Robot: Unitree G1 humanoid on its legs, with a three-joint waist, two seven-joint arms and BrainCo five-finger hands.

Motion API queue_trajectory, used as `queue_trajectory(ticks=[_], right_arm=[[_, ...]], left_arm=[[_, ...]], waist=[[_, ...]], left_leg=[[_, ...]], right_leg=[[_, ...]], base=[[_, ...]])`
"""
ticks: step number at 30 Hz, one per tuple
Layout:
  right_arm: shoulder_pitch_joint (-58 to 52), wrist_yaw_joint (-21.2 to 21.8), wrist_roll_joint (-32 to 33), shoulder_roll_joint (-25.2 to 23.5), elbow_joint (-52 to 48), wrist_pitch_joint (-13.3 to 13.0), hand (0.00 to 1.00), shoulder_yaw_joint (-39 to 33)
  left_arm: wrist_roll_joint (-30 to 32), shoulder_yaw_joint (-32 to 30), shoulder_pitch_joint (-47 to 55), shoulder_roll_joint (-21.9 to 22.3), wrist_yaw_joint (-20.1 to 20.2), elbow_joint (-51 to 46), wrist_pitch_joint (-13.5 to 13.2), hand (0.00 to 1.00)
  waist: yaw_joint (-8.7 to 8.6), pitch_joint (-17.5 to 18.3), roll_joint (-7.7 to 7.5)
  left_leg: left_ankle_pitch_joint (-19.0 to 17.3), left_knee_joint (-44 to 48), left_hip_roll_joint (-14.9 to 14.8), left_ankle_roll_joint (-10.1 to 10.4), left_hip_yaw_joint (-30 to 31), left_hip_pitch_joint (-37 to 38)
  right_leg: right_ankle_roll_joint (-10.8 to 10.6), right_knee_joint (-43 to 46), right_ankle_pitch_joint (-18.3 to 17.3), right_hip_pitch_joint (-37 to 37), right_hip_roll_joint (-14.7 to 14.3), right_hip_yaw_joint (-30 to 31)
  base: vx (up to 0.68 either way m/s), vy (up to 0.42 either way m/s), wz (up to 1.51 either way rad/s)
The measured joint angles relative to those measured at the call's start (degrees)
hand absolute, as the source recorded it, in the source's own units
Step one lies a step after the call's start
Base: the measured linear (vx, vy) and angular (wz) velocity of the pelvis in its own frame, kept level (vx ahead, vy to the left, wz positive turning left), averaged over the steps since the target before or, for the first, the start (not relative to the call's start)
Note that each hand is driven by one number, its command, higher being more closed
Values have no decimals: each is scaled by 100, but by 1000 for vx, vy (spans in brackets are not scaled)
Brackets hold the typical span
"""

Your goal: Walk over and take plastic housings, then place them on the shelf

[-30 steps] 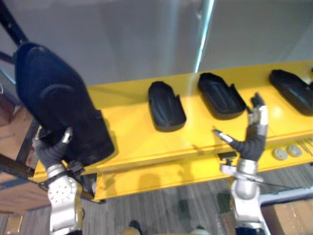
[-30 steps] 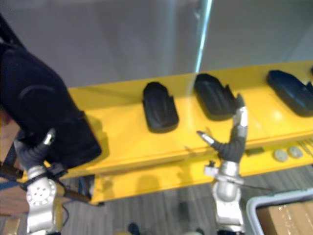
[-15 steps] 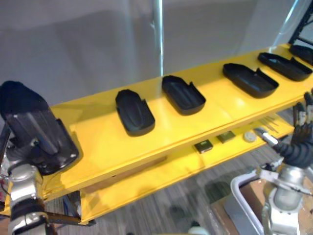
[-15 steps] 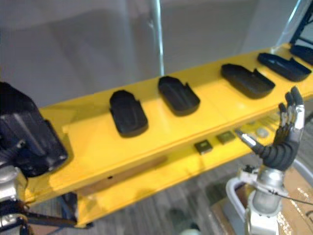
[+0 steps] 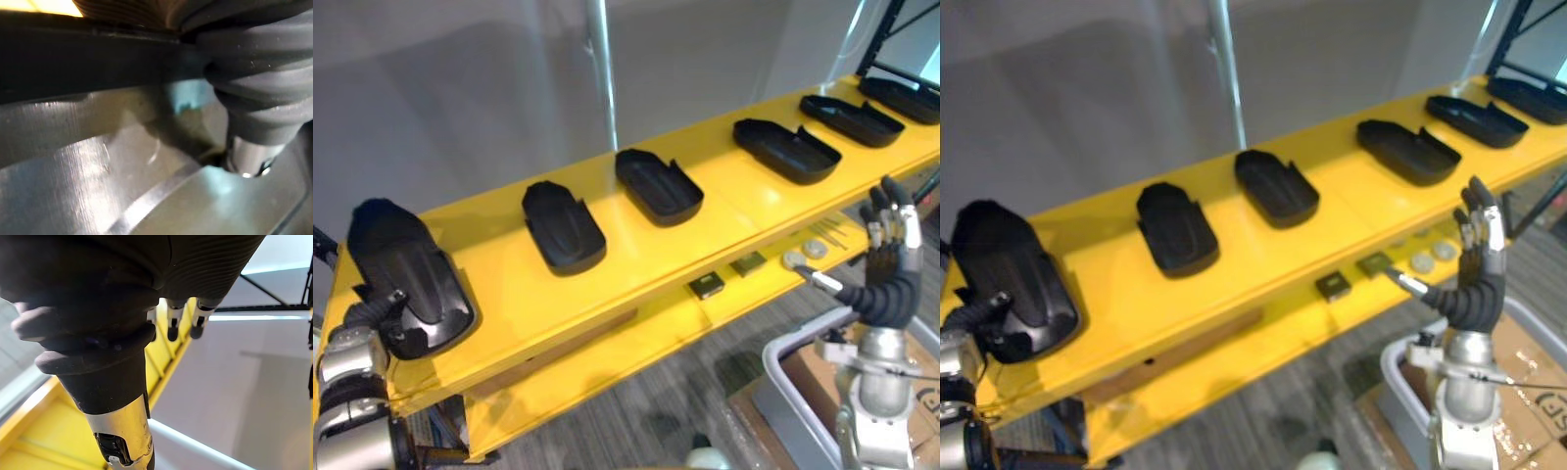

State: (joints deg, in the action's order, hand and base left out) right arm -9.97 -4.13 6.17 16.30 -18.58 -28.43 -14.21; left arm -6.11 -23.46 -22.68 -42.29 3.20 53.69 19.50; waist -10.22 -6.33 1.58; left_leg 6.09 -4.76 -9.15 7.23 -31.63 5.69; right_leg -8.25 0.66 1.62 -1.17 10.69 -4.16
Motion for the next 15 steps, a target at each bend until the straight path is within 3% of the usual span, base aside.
queue_trajectory(ticks=[6,7,15], right_arm=[[50,378,257,230,-25,121,0,160],[63,416,263,231,-25,150,0,178],[125,835,470,382,-64,400,0,307]], left_arm=[[83,249,-2,-16,217,142,-16,100],[140,256,-2,-16,222,163,-16,0],[365,459,-82,-16,49,204,-89,0]], waist=[[-23,-3,6],[-28,-3,6],[-98,-37,63]], left_leg=[[1,1,5,-1,-18,5],[1,1,6,-1,-23,5],[0,2,16,-1,-44,7]], right_leg=[[-1,17,0,22,0,57],[-1,17,0,26,0,66],[-1,48,0,76,3,121]], base=[[0,0,0],[-6,2,-5],[-2,1,-2]])
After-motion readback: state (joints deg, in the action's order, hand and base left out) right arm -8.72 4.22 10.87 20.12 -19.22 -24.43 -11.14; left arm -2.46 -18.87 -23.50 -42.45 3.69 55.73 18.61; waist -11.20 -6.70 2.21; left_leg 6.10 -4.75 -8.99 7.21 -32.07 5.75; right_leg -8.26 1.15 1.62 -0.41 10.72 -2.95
